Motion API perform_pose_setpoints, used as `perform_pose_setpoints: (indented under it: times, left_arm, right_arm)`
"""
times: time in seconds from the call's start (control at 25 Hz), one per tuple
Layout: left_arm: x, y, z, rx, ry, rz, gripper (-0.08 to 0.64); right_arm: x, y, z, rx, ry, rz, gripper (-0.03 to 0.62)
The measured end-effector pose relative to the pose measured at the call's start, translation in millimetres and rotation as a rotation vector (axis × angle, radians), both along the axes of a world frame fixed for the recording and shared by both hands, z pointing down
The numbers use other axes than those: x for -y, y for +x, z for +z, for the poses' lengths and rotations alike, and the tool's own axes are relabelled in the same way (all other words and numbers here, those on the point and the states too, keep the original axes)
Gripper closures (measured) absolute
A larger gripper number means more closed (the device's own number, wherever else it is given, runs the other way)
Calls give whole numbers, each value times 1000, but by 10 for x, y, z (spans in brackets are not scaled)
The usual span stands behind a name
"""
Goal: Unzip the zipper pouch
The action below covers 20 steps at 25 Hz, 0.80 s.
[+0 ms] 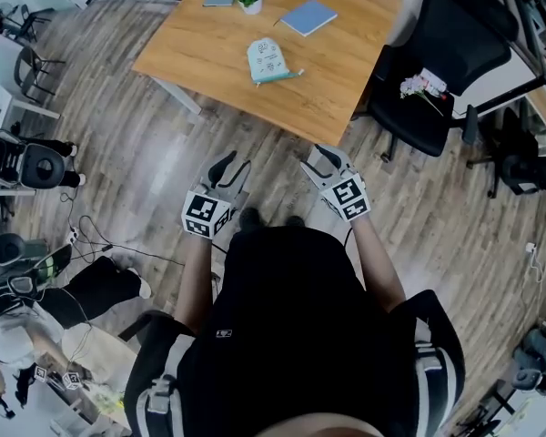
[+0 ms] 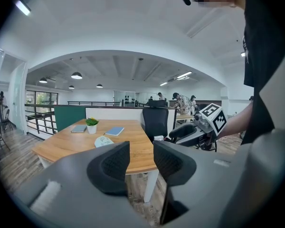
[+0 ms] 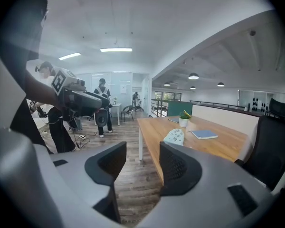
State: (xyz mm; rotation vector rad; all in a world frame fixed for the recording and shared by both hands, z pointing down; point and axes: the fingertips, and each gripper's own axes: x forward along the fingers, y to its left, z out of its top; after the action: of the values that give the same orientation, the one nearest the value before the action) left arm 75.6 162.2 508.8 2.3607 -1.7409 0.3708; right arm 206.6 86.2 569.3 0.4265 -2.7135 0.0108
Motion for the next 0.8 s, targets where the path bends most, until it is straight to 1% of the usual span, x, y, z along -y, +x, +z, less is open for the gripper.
perform_pose_setpoints:
  times: [0.12,0.28,0.8]
  left_arm:
    - [11,-12,-2,0,-1,-5,388]
    - [-1,-34,-8,0,-3,-7,383]
    - [-96,-20,1,-1,-12,-43,382]
  right_arm:
    - [5,-14,9,-5,-14,-1,356]
    - [0,-49,-14,1,-10,-5,348]
    - [-70,-42,14,-8,-29,-36,344]
